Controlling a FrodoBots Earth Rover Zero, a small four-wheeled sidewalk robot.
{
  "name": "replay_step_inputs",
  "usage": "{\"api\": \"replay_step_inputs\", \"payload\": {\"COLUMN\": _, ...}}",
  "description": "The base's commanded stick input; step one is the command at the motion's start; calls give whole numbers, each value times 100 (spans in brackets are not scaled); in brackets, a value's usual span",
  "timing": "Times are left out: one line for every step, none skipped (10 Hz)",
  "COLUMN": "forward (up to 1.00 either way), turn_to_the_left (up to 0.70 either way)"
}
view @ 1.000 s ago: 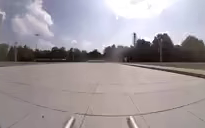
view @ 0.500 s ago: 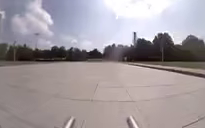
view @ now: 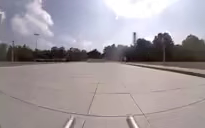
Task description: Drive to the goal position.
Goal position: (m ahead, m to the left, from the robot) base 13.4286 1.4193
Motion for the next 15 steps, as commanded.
{"api": "replay_step_inputs", "payload": {"forward": 70, "turn_to_the_left": 5}}
{"api": "replay_step_inputs", "payload": {"forward": 70, "turn_to_the_left": 5}}
{"api": "replay_step_inputs", "payload": {"forward": 70, "turn_to_the_left": 5}}
{"api": "replay_step_inputs", "payload": {"forward": 70, "turn_to_the_left": 5}}
{"api": "replay_step_inputs", "payload": {"forward": 70, "turn_to_the_left": 5}}
{"api": "replay_step_inputs", "payload": {"forward": 70, "turn_to_the_left": 5}}
{"api": "replay_step_inputs", "payload": {"forward": 70, "turn_to_the_left": 5}}
{"api": "replay_step_inputs", "payload": {"forward": 70, "turn_to_the_left": 5}}
{"api": "replay_step_inputs", "payload": {"forward": 70, "turn_to_the_left": 5}}
{"api": "replay_step_inputs", "payload": {"forward": 70, "turn_to_the_left": 5}}
{"api": "replay_step_inputs", "payload": {"forward": 70, "turn_to_the_left": 5}}
{"api": "replay_step_inputs", "payload": {"forward": 70, "turn_to_the_left": 5}}
{"api": "replay_step_inputs", "payload": {"forward": 70, "turn_to_the_left": 5}}
{"api": "replay_step_inputs", "payload": {"forward": 70, "turn_to_the_left": 5}}
{"api": "replay_step_inputs", "payload": {"forward": 70, "turn_to_the_left": 5}}
